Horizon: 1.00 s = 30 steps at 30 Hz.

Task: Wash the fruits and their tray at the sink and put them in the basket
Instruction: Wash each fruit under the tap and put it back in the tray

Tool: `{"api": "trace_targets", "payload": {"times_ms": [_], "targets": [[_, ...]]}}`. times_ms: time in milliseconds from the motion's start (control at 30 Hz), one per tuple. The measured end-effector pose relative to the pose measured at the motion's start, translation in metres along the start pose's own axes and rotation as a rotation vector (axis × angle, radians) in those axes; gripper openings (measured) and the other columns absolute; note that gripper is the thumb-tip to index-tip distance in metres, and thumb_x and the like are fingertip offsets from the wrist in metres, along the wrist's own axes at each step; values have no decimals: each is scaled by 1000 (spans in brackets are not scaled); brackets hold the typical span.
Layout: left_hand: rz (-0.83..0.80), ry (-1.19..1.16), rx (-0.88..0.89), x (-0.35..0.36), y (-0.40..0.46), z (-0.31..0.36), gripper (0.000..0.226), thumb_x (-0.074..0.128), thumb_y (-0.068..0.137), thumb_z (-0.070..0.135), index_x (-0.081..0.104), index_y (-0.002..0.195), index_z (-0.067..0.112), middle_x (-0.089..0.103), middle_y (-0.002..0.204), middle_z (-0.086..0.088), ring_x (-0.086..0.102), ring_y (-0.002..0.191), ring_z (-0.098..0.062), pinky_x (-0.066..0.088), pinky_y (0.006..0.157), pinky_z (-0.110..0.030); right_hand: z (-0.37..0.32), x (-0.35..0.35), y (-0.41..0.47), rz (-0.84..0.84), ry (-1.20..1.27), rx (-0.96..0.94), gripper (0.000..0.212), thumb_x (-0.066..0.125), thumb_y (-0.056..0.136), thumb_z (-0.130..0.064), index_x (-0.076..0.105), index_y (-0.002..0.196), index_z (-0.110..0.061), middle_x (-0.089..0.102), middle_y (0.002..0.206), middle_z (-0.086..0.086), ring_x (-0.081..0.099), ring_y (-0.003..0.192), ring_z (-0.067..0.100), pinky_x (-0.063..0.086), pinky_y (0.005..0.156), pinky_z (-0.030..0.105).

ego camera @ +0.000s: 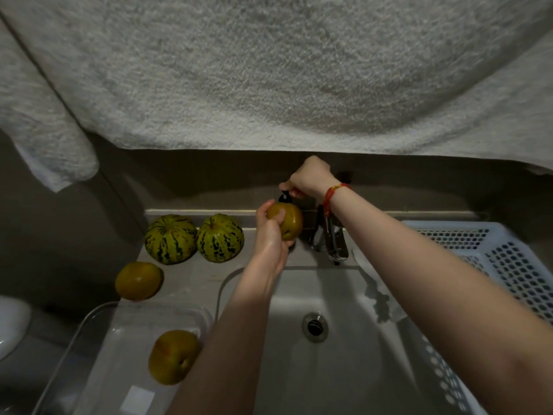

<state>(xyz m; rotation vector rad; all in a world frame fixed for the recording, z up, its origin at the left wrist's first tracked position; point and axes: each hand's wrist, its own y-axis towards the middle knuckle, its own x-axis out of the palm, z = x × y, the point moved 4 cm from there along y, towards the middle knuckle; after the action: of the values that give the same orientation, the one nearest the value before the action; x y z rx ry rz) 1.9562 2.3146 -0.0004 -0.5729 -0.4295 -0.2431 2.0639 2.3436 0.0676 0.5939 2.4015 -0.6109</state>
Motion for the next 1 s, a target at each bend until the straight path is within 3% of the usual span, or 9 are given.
{"api": "trace_targets", "payload": {"times_ms": [167, 300, 467, 600, 700, 733, 800, 900, 1000], "targets": [[-22, -39, 19, 5, 2, -2, 35, 39, 98, 7, 44, 127, 25, 41, 130, -15, 45, 106, -31, 41, 87, -44, 6, 1, 5, 1, 80, 41, 11, 65, 86, -5, 61, 93, 2, 54, 32, -7, 50, 28, -1, 38, 34, 12], [-38, -70, -11, 10, 3, -5, 30, 38, 98, 8, 46, 119, 29, 41, 121, -10, 46, 105, -31, 43, 82, -42, 10, 3, 9, 18, 84, 52, 17, 73, 80, -12, 66, 89, 1, 64, 55, 2, 55, 39, 4, 50, 51, 16], [-56, -109, -15, 10, 1, -5, 35, 38, 98, 8, 44, 128, 24, 42, 120, -11, 47, 102, -30, 45, 73, -39, 14, 0, 2, 20, 135, 24, 23, 74, 79, -10, 58, 61, -8, 57, 45, -1, 49, 31, 0, 41, 38, 12], [-61, -108, -16, 10, -1, -4, 33, 38, 98, 8, 45, 125, 25, 42, 120, -11, 47, 103, -30, 45, 75, -40, 12, 1, -3, 14, 117, 2, 17, 74, 79, -12, 62, 68, -6, 60, 59, 3, 53, 46, 5, 50, 55, 16], [-58, -98, -13, 10, -1, -4, 37, 37, 98, 8, 43, 131, 22, 42, 120, -10, 46, 105, -30, 43, 81, -42, 12, 2, -4, 13, 162, 3, 17, 73, 80, -8, 62, 67, -6, 59, 56, 2, 49, 34, 0, 45, 42, 11], [-60, -95, -14, 10, -2, -3, 37, 37, 98, 8, 42, 132, 22, 42, 121, -11, 46, 105, -31, 42, 83, -43, 12, 3, -4, 14, 163, 0, 14, 73, 80, -8, 63, 71, -5, 59, 58, 3, 50, 34, 1, 46, 44, 13], [-67, -87, -13, 9, -4, -2, 37, 37, 98, 8, 42, 133, 21, 42, 122, -12, 46, 106, -31, 42, 84, -45, 11, 3, -5, 41, 92, -37, 19, 76, 78, -15, 67, 86, 0, 65, 73, 9, 60, 54, 9, 52, 60, 21], [-74, -91, -18, 7, -6, 3, 37, 38, 98, 8, 43, 134, 19, 44, 123, -14, 47, 107, -32, 43, 84, -46, 11, 5, -10, 134, -108, -150, 34, 73, 80, -25, 68, 105, -2, 67, 104, 14, 62, 100, 21, 45, 83, 23], [-74, -98, -27, 4, -11, 8, 37, 37, 98, 8, 45, 133, 17, 49, 122, -16, 50, 104, -32, 45, 83, -47, 7, 9, -34, 339, -199, -416, 32, 63, 87, -25, 62, 113, -5, 61, 108, 16, 58, 102, 27, 43, 86, 30]]}}
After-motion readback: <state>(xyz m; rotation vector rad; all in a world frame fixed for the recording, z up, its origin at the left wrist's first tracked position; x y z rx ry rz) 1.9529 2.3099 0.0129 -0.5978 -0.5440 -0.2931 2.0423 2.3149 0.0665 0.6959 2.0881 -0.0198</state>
